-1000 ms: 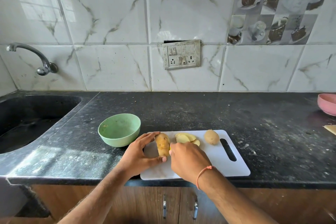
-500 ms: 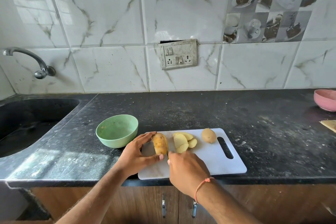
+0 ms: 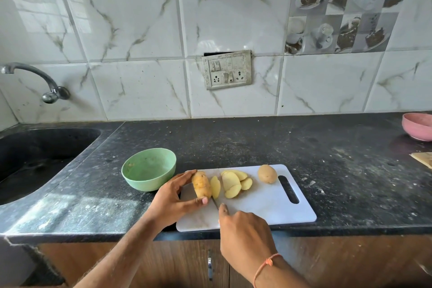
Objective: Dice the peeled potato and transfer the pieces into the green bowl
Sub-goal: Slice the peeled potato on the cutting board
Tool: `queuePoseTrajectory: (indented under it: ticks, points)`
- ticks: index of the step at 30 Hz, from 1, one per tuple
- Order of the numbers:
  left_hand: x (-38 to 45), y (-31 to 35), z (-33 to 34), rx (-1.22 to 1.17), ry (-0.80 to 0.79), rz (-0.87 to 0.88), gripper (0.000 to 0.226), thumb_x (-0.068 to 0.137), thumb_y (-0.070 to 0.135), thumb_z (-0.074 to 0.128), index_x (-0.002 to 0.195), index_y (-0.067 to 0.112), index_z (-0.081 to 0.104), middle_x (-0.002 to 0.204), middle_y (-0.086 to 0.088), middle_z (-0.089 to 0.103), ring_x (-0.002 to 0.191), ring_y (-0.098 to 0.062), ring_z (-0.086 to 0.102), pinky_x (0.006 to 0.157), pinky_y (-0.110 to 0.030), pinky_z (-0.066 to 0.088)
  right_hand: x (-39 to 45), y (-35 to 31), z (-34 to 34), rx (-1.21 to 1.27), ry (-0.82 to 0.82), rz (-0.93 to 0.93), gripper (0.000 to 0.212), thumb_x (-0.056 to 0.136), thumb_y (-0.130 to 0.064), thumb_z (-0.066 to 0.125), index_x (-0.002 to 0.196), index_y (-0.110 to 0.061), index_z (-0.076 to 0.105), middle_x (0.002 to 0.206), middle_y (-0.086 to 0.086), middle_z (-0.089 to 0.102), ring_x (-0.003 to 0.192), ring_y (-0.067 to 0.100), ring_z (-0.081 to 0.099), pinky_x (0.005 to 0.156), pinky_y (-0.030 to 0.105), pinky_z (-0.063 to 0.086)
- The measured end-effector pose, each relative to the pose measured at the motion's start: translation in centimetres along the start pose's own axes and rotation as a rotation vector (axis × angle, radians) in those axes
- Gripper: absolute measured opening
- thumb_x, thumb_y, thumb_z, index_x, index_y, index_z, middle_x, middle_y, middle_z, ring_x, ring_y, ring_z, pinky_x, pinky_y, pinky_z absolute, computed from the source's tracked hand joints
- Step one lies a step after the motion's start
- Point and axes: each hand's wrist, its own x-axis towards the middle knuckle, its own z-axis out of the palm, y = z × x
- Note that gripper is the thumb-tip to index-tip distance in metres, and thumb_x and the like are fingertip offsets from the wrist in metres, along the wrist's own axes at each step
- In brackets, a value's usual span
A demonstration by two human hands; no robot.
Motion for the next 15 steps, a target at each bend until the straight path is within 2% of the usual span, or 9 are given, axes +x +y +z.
queuePoseTrajectory:
  ticks: [5,8,10,12,15]
  points:
    - [-0.2,-0.2,0.3,-0.054,0.008,-0.001,0.108,0.061,0.068,0.092,0.151,0.02,0.056,0.142,0.016,0.064,0.134,0.004,0.055,0.118,-0.03,0.044,-0.1,1.4,-0.5,-0.052,0.046,0.05,0.066,0.098,-0.007,0.04,0.161,-0.011,0.025,0.108,0.012,0.069,0.1,0.032,0.067,0.07,0.035,0.042]
    - [-0.3,-0.1,0.4,-0.09,0.017,-0.008,0.11,0.058,0.068,0.094,0.152,0.023,0.056,0.141,0.019,0.064,0.134,0.006,0.055,0.118,-0.027,0.043,0.5,1.5,-1.0,-0.046,0.082,0.083,0.061,0.097,-0.01,0.041,0.157,-0.016,0.035,0.106,0.009,0.072,0.1,0.032,0.068,0.068,0.033,0.038]
    - [-0.3,-0.2,0.4,-0.106,0.018,-0.012,0.111,0.058,0.067,0.095,0.151,0.023,0.056,0.14,0.019,0.064,0.134,0.005,0.055,0.118,-0.029,0.044,0.8,1.3,-1.5,-0.008,0.127,0.075,0.047,0.1,-0.015,0.04,0.146,-0.022,0.048,0.1,0.008,0.073,0.096,0.032,0.069,0.064,0.032,0.037]
    - [-0.3,-0.3,0.4,-0.119,0.016,-0.013,0.11,0.058,0.065,0.096,0.151,0.022,0.056,0.139,0.018,0.066,0.134,0.004,0.056,0.118,-0.032,0.044,1.2,0.8,-2.2,0.049,0.18,0.069,0.029,0.104,-0.021,0.039,0.126,-0.024,0.058,0.095,0.006,0.072,0.091,0.031,0.069,0.061,0.033,0.035]
    - [-0.3,-0.3,0.4,-0.126,0.019,-0.01,0.11,0.058,0.065,0.096,0.151,0.023,0.057,0.138,0.019,0.066,0.133,0.004,0.057,0.117,-0.03,0.045,2.3,0.1,-3.2,0.108,0.195,0.097,0.023,0.106,-0.026,0.04,0.112,-0.023,0.062,0.096,0.005,0.07,0.09,0.028,0.068,0.055,0.031,0.031]
